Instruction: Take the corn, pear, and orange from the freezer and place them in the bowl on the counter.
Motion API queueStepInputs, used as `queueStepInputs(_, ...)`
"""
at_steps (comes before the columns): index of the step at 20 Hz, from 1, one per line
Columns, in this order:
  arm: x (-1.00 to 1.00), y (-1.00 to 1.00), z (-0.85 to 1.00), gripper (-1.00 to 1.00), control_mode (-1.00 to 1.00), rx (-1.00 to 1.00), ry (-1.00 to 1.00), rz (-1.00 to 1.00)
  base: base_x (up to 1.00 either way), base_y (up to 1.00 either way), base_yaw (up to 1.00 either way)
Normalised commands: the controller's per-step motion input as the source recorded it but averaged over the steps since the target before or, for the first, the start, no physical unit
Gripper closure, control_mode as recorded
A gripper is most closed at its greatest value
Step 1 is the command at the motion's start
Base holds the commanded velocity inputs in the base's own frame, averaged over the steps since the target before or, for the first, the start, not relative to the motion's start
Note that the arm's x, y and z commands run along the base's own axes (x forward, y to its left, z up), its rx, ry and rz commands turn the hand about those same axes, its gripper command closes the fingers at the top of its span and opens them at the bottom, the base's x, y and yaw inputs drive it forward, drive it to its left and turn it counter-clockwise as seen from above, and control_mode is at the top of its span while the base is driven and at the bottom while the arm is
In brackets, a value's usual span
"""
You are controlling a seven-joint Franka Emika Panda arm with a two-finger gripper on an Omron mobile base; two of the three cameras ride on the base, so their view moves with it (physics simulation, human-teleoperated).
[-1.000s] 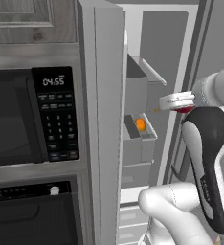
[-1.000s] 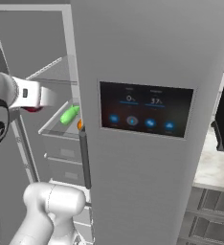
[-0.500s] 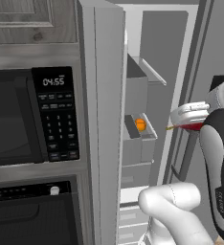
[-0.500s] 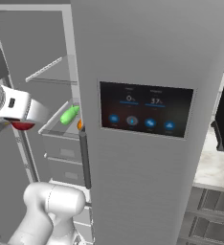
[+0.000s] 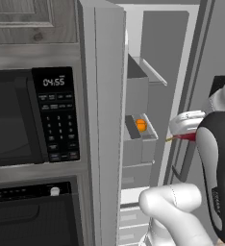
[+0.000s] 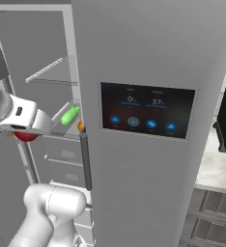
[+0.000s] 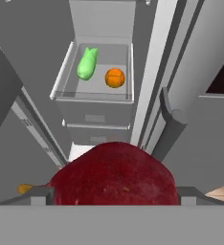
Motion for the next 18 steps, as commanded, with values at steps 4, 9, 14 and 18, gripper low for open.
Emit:
queueStepInputs(4, 0.0, -0.06, -0.19, 1.0, -1.0, 0.01, 0.0, 0.0, 0.0, 0.0, 0.0)
queueStepInputs(9, 0.0, 0.0, 0.0, 1.0, 1.0, 0.0, 0.0, 0.0, -0.69, -0.48, -0.08)
queueStepInputs(14, 0.0, 0.0, 0.0, 1.0, 1.0, 0.0, 0.0, 0.0, -0.65, -0.99, -0.22)
queueStepInputs(18, 0.0, 0.0, 0.0, 1.0, 1.0, 0.0, 0.0, 0.0, -0.07, -1.0, -0.36)
